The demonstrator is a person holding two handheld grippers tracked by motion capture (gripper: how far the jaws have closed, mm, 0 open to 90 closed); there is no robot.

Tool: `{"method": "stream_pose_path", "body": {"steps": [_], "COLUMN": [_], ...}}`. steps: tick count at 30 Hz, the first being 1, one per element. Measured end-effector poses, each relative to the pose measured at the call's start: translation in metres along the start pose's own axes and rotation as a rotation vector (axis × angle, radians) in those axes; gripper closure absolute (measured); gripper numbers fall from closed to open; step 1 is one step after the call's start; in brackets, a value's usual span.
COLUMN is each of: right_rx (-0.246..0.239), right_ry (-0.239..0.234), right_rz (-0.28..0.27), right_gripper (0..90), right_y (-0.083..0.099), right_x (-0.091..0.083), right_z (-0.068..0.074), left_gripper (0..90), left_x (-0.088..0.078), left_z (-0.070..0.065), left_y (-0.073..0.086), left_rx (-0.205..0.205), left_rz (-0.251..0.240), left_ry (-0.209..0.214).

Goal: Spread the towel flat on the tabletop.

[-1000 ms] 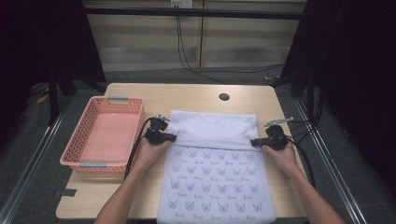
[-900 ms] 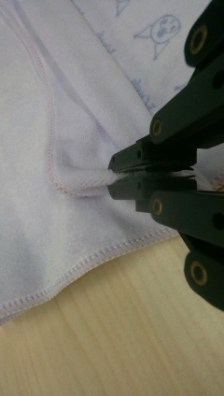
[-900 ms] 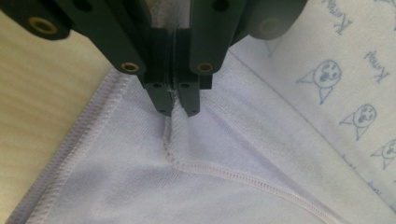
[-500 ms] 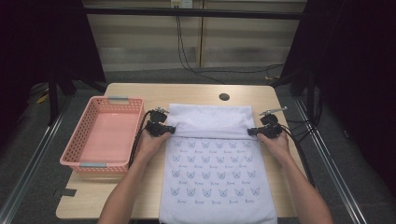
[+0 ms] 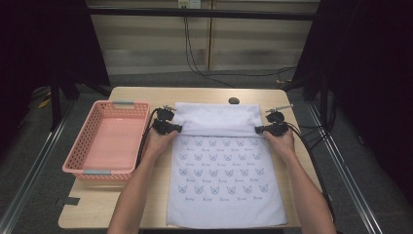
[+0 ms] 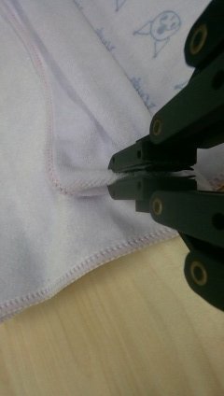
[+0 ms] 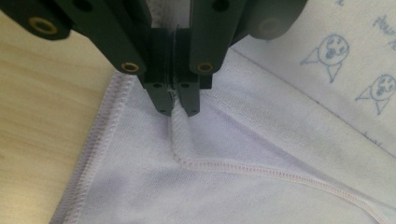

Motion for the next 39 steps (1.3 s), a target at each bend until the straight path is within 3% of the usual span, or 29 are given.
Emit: {"method": "stream_pose_path", "body": {"steps": [3, 7, 10, 14, 17, 18, 21, 22, 23, 24, 29, 31, 32, 37, 39], "right_rx": [0.010, 0.005, 0.010, 0.007, 0.000, -0.003, -0.004, -0.018, -0.021, -0.034, -0.064, -0.067, -0.075, -0.111, -0.117], "right_ry": [-0.004, -0.009, -0.055, -0.104, -0.108, -0.120, -0.126, -0.135, -0.142, -0.156, -0.204, -0.217, -0.244, -0.260, -0.270], "right_rz": [-0.014, -0.010, -0.069, -0.155, -0.185, -0.224, -0.241, -0.262, -0.266, -0.275, -0.298, -0.303, -0.314, -0.324, -0.338], "right_gripper": [88.2, 88.2, 88.2, 88.1, 88.1, 88.1, 88.1, 88.2, 88.1, 88.2, 88.1, 88.1, 88.1, 88.1, 88.1], "right_y": [-0.002, -0.001, -0.010, -0.025, -0.031, -0.037, -0.040, -0.041, -0.041, -0.041, -0.033, -0.030, -0.023, -0.011, -0.008], "right_x": [0.003, 0.001, -0.013, -0.039, -0.052, -0.069, -0.080, -0.096, -0.100, -0.106, -0.126, -0.131, -0.140, -0.164, -0.176], "right_z": [-0.001, -0.001, 0.002, 0.002, 0.001, 0.002, 0.003, 0.007, 0.009, 0.011, 0.023, 0.025, 0.030, 0.042, 0.044], "left_gripper": [86.6, 86.6, 86.6, 86.5, 86.5, 86.5, 86.5, 86.5, 86.5, 86.5, 86.5, 86.5, 86.5, 86.6, 86.5], "left_x": [0.003, 0.001, -0.008, -0.034, -0.047, -0.056, -0.064, -0.077, -0.077, -0.090, -0.117, -0.123, -0.133, -0.156, -0.173], "left_z": [0.003, 0.003, -0.002, -0.011, -0.016, -0.023, -0.028, -0.031, -0.031, -0.033, -0.046, -0.047, -0.052, -0.067, -0.080], "left_y": [-0.001, -0.002, -0.007, -0.023, -0.032, -0.038, -0.041, -0.043, -0.043, -0.044, -0.034, -0.032, -0.028, -0.026, -0.024], "left_rx": [-0.015, -0.012, -0.019, -0.010, -0.018, -0.023, 0.006, 0.019, 0.019, 0.021, 0.066, 0.062, 0.064, 0.106, 0.129], "left_rz": [-0.030, -0.021, -0.060, -0.116, -0.153, -0.178, -0.183, -0.205, -0.205, -0.226, -0.260, -0.267, -0.291, -0.312, -0.356], "left_ry": [-0.005, 0.006, 0.016, 0.020, 0.035, 0.043, 0.049, 0.059, 0.059, 0.070, 0.096, 0.111, 0.125, 0.116, 0.146]}}
Point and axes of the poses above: each handheld gripper's, and its own axes: x roughly forward along the jaws, y roughly out of its underside, z roughly to its left, the point moved 5 cm from there along x, roughly forward along the jaws, and after that the axes turned 7 degrees about x, right-handed, at the moved point
